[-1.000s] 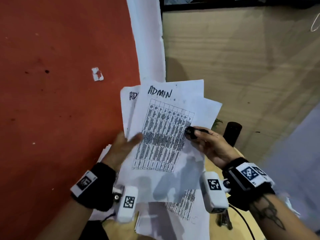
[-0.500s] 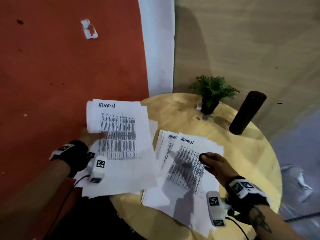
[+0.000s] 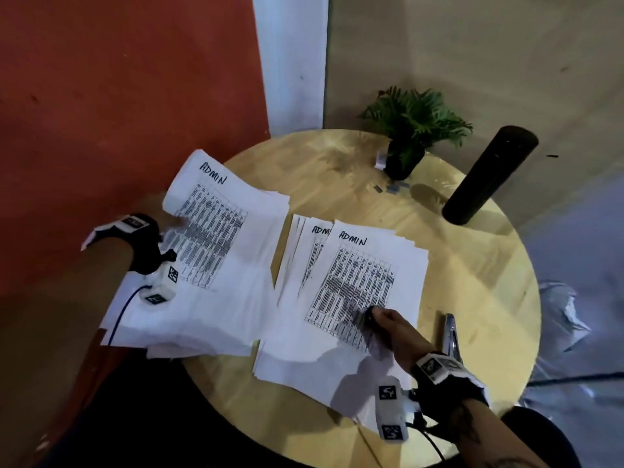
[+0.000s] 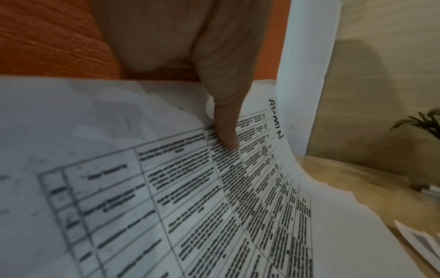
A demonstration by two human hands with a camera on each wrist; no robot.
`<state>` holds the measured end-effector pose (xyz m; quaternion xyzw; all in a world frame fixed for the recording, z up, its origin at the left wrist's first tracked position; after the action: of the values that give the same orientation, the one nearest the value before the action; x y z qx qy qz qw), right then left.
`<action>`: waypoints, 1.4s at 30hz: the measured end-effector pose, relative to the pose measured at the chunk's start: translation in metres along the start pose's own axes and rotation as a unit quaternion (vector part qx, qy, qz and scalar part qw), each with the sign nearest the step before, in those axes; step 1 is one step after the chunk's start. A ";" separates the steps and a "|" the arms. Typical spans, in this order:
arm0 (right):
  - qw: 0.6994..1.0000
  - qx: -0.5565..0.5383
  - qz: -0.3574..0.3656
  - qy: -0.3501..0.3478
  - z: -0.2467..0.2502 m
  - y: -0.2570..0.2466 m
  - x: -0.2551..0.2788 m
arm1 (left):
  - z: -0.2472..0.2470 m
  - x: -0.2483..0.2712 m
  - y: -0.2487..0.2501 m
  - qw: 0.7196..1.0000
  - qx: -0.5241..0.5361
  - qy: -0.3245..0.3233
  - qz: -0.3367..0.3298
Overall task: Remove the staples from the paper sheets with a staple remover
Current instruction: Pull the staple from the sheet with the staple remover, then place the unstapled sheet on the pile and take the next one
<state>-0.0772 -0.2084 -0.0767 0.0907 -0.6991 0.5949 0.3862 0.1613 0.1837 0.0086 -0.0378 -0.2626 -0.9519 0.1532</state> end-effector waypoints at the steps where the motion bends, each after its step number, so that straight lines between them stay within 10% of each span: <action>1: 1.000 0.002 -0.005 -0.001 0.001 0.001 -0.001 | 0.000 0.000 0.004 1.000 -0.013 0.011 -0.015; 7: 1.000 0.015 -0.022 -0.002 0.002 0.001 -0.009 | -0.039 0.043 0.024 0.985 -0.125 0.094 -0.070; 12: 0.999 0.028 -0.028 -0.001 0.003 0.003 -0.010 | -0.120 0.129 0.013 0.964 -0.194 -0.165 -0.071; 19: 0.999 0.044 -0.016 0.011 0.003 0.002 -0.007 | -0.107 0.124 -0.019 0.945 -0.222 -0.218 -0.098; 25: 0.999 0.039 -0.007 -0.001 0.003 0.000 -0.005 | -0.097 0.112 -0.013 0.937 -0.244 -0.234 -0.090; 31: 1.000 0.020 -0.011 -0.006 0.004 0.002 -0.010 | -0.141 0.129 0.084 0.975 -0.123 -0.106 -0.153; 42: 1.000 0.024 -0.014 -0.011 0.007 0.011 -0.019 | -0.198 0.132 0.149 0.979 -0.071 -0.182 -0.062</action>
<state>-0.0738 -0.2184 -0.0968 0.1161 -0.6875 0.6048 0.3847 0.0839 -0.0748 -0.0687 -0.2053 -0.2195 -0.9529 0.0401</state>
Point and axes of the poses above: each hand's wrist, its own x-axis away from the middle knuckle, its own z-axis out of the back of the hand, y = z × x, the point moved 1 cm from there along -x, towards the middle knuckle, and after that the axes turned 10 degrees about y, right-handed, at the moved point
